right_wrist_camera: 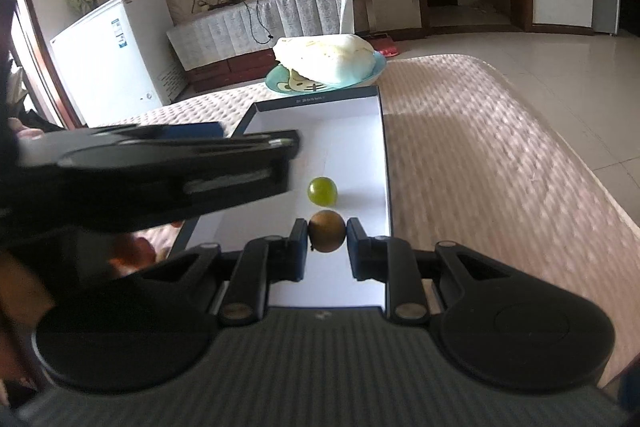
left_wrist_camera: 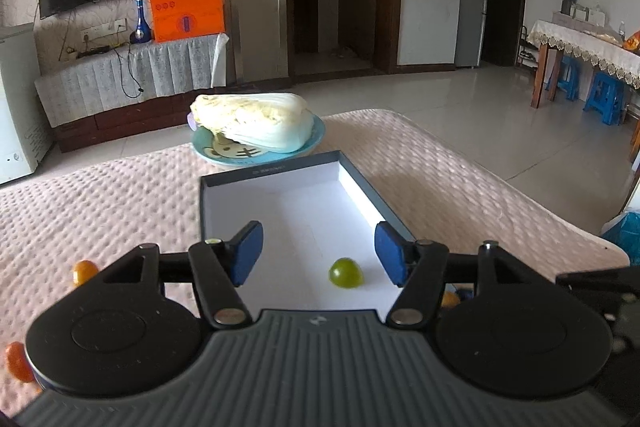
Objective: Organize fruits
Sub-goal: 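Release the kiwi into the box with the right tool, withdraw both tools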
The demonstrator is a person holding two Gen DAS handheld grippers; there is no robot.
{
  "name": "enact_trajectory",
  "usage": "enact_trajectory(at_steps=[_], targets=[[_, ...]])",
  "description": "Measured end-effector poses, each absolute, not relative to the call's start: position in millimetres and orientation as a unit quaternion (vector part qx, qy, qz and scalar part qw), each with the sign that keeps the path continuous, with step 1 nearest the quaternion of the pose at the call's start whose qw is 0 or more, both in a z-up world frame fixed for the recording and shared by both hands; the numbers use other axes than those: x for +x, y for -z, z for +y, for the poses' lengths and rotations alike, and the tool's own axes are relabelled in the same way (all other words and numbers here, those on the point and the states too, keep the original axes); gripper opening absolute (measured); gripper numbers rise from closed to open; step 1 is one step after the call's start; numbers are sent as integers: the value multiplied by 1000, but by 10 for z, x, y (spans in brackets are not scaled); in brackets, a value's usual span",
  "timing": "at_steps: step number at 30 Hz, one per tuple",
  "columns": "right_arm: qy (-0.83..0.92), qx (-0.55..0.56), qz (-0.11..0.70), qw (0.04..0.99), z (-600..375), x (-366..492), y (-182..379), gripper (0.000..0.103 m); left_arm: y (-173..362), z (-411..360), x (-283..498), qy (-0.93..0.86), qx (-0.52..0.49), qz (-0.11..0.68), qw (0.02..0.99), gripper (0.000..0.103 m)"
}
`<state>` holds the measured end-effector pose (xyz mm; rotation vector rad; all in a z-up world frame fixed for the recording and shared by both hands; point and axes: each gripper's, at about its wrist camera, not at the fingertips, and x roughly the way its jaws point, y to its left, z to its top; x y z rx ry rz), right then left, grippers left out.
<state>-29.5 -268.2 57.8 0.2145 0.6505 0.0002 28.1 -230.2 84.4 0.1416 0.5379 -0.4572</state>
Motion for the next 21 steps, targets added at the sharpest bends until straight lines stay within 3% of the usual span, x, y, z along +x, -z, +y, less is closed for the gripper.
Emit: enact_trajectory(at_steps=[21], targets=[[40, 109, 311, 943, -2752, 38, -484, 24, -1025, -1231, -661, 218, 51, 250, 942, 67]])
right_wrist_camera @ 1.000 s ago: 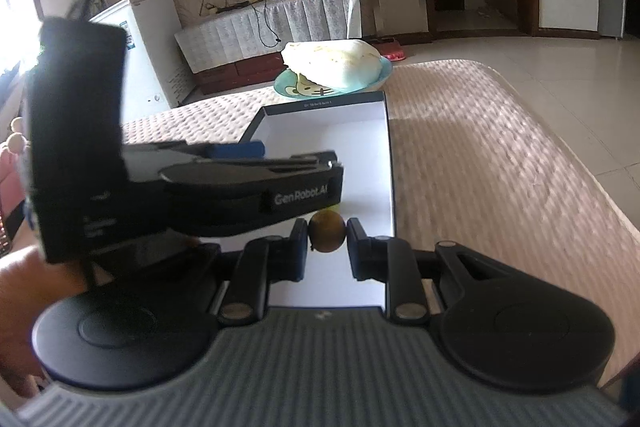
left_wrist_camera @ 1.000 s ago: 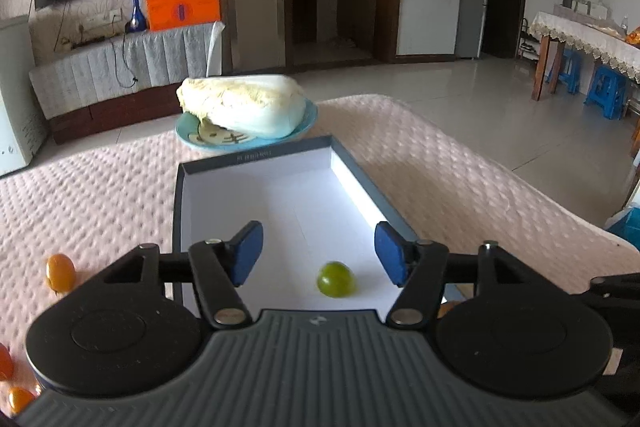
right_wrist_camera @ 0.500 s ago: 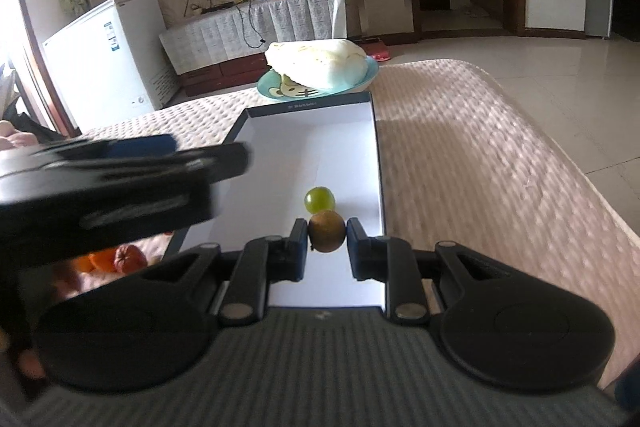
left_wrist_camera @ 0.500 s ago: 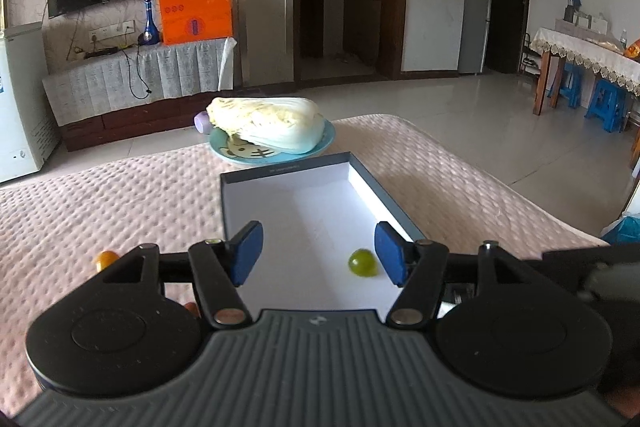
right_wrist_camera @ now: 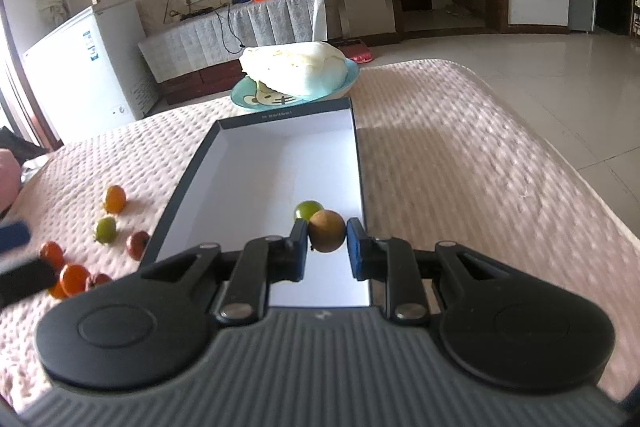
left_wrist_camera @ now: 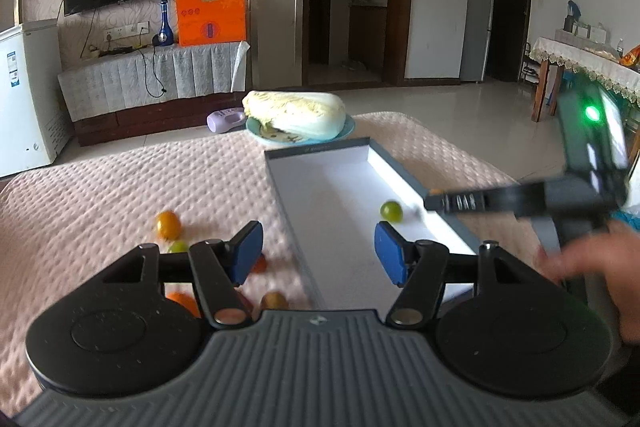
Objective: Organize fruits
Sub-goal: 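Release the kiwi into the box with the right tool, withdraw both tools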
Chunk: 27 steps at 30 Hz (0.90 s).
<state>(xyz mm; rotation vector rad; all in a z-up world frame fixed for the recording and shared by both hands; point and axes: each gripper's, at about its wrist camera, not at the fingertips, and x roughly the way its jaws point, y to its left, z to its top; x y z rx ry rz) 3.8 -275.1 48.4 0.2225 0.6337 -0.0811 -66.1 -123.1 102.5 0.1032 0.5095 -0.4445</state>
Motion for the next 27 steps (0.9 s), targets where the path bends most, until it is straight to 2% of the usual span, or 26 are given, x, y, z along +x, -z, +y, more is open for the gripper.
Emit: enact_trajectory(at_steps=[20, 24, 27], targets=[[72, 102, 317, 940, -2429, 262, -412, 25, -761, -523, -906, 164, 36, 273, 947, 68], [65, 100, 310, 943, -2380, 266, -439, 35, -755, -436, -874, 149, 34, 275, 949, 68], [60, 98, 308, 944, -2350, 267, -444, 35, -754, -369, -857, 140, 28, 276, 951, 68]])
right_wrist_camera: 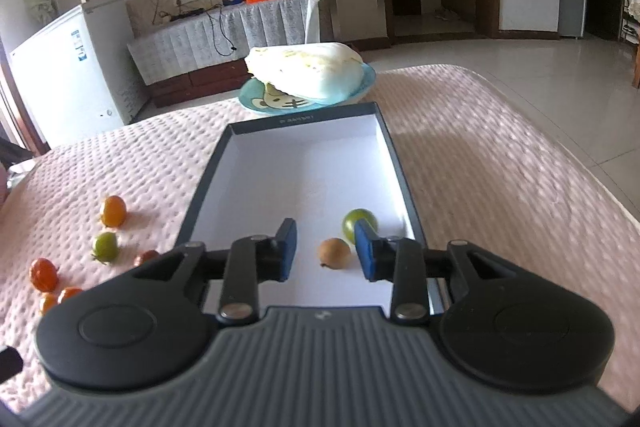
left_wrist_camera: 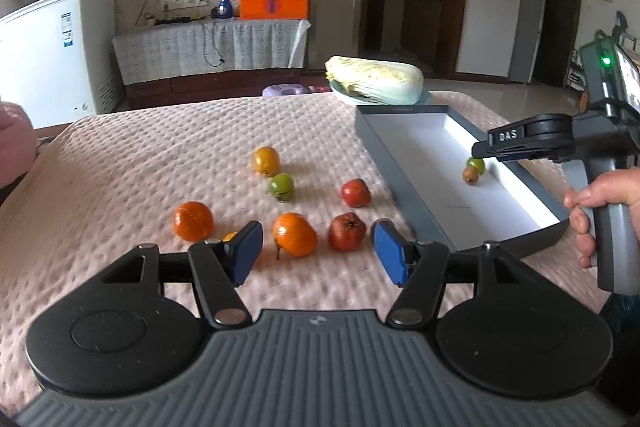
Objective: Organize fruits
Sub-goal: 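Release the kiwi into the box with the right tool, withdraw both tools, then grasp the red tomato with the right tool while the left tool grasps the orange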
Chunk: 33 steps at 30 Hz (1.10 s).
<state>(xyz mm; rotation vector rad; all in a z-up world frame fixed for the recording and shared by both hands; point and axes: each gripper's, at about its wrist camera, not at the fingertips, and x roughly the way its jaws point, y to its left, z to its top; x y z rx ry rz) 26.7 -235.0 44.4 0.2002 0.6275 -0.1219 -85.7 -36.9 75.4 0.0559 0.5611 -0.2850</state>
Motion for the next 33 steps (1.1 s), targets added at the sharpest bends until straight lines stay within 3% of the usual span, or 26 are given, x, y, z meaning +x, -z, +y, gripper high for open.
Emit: enact_trajectory(at_steps=[20, 26, 33], targets=[[-44, 95, 249, 963, -1885, -204, -778, 35, -726, 237, -564, 58, 8, 280, 958, 67], [-149, 25, 289, 945, -1306, -172, -642, 34, -694, 209, -538, 68, 10, 288, 955, 67], [-142, -20, 330, 933, -1002, 57, -426, 34, -674, 230, -555, 65, -7, 297, 953, 67]])
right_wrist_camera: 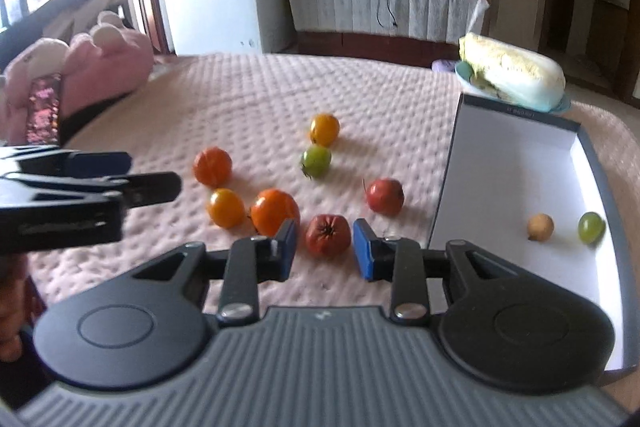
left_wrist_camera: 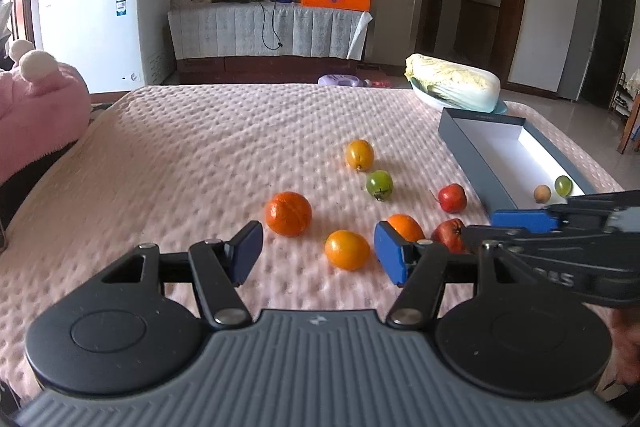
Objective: Organize fruits
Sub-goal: 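Grasp the red tomato with the right tool while the left tool grasps the orange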
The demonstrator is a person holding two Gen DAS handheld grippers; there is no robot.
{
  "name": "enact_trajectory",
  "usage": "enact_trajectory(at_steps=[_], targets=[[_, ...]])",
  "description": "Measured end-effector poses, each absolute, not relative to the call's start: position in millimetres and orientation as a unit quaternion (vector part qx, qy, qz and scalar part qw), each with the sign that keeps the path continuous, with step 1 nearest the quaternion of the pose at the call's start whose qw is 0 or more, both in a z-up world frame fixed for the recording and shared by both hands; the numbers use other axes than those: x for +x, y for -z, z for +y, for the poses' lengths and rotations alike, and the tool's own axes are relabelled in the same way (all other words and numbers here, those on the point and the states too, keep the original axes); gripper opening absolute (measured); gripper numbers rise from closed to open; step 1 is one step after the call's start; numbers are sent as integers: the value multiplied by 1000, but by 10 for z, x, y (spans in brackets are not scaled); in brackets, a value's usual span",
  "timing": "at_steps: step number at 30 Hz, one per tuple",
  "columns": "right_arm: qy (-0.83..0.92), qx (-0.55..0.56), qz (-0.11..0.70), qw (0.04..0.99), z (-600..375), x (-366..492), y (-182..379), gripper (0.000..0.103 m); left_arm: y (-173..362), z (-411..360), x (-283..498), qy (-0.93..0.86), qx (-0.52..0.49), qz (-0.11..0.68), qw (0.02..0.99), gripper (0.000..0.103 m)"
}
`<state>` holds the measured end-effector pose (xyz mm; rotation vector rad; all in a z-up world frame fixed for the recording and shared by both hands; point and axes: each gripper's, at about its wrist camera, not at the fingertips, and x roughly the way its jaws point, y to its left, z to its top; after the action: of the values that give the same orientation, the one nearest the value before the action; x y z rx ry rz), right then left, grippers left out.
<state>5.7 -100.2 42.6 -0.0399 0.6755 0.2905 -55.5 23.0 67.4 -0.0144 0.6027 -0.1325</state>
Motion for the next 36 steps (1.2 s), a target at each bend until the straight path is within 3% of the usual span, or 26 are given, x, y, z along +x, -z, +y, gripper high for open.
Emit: enact_trajectory(at_steps=[18, 36], targets=[[-108, -69, 365, 922, -692, 352, -110, 36, -629, 379, -552, 67, -18, 311, 948, 67], [-125, -20, 333, 934, -1098, 98, -423, 35, -500, 242, -417, 53, -6, 321, 946, 67]])
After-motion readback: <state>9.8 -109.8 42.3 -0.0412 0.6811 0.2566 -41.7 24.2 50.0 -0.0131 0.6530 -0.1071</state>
